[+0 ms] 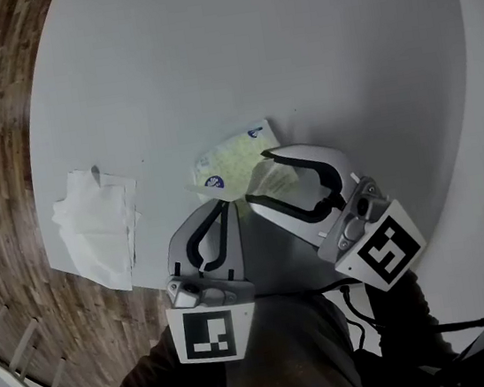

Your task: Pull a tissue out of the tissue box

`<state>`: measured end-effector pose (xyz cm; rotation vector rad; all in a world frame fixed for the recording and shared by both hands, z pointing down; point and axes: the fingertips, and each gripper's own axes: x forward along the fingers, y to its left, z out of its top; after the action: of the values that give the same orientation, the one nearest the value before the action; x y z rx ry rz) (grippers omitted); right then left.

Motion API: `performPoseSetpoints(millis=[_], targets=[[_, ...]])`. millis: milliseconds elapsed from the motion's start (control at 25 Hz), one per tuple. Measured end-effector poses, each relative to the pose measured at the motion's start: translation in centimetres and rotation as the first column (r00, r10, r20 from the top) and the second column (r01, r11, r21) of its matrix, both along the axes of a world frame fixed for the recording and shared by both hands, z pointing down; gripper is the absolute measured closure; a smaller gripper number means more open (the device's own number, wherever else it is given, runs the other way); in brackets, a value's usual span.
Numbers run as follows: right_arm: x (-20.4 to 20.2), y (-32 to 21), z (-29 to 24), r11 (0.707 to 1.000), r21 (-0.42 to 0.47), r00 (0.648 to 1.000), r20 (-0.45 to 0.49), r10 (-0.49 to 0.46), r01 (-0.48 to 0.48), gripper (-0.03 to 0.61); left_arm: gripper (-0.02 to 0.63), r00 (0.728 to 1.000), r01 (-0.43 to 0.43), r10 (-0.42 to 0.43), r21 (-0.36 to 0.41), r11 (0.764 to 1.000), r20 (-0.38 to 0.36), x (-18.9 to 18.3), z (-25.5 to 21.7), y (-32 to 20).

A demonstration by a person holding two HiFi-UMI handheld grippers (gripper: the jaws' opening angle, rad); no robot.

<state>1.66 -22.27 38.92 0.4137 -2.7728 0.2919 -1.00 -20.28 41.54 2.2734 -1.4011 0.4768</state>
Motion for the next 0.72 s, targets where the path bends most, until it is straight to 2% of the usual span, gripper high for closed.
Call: performPoseSetpoints(millis=[80,200,400,600,720], targets=[[-0.1,-0.3,1.0,1.000,-0.003,0.999,-0.028,-0.026,0.026,0.413,0.615,1.000,-0.009,0.009,-0.009,1.000,-0.005,0.0,0.6,-0.5],[-0.1,0.0,2.0,0.999,-0.014,0.997,-0.054,-0.051,0.051,0.573,0.615,1.000,-0.005,0.005,-0.043,0.999,-0.013,0.0,1.7,-0.7],[-0.3,0.7,1.0,0.997,-0.037,0.998,-0.005,-0.066,0.065,0.575,0.615,1.000,-0.016,0.015,-0.048,0.999,-0.020,0.7,2.1,-0.8],[-0.6,2.0,-1.5,0.998,-0.012,0.998,0.018,-0.056,0.056,0.575,0.615,1.000,-0.028,0.028,0.038,0.999,-0.005,1.1,0.5,-1.2],[-0.1,1.4,-2.3,1.000,-0.003,1.000,0.014,-0.005,0.005,0.575,0.615,1.000,-0.010,0.010,0.042,0.999,-0.012,0.9,0.0,-1.0]])
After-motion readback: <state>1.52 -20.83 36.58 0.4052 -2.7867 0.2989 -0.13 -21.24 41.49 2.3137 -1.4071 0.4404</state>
